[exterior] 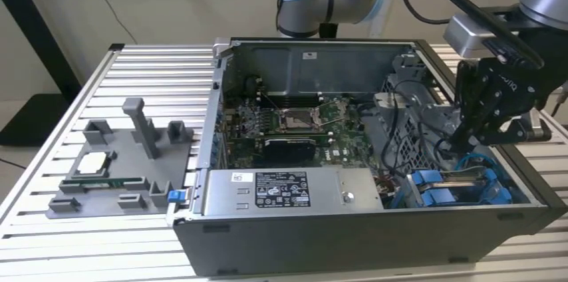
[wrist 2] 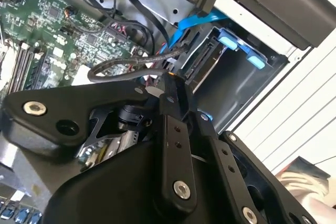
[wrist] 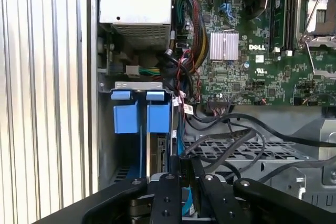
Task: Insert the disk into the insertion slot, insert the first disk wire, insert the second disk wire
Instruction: 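Insert the first disk wire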
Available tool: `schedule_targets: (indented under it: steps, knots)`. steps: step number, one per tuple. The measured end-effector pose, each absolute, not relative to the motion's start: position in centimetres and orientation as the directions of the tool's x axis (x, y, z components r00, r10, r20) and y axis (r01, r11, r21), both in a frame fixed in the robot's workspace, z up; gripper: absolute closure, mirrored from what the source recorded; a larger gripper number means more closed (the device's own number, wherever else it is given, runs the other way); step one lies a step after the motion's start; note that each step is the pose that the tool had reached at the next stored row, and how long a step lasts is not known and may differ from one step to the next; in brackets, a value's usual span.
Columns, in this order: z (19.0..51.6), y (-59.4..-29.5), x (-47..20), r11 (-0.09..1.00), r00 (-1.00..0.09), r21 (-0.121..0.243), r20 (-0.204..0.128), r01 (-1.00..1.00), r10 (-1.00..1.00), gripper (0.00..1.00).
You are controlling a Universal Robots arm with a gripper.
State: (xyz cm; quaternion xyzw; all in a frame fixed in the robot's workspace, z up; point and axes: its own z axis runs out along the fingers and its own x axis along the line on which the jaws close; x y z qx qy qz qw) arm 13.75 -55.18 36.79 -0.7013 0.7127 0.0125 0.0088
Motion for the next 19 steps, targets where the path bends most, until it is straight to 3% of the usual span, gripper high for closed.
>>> schedule_targets:
  steps: [19]
  knots:
    - [36.27, -55.44, 14.29, 0.016, -0.017, 0.008, -0.029, -1.000, -0.999, 1.00]
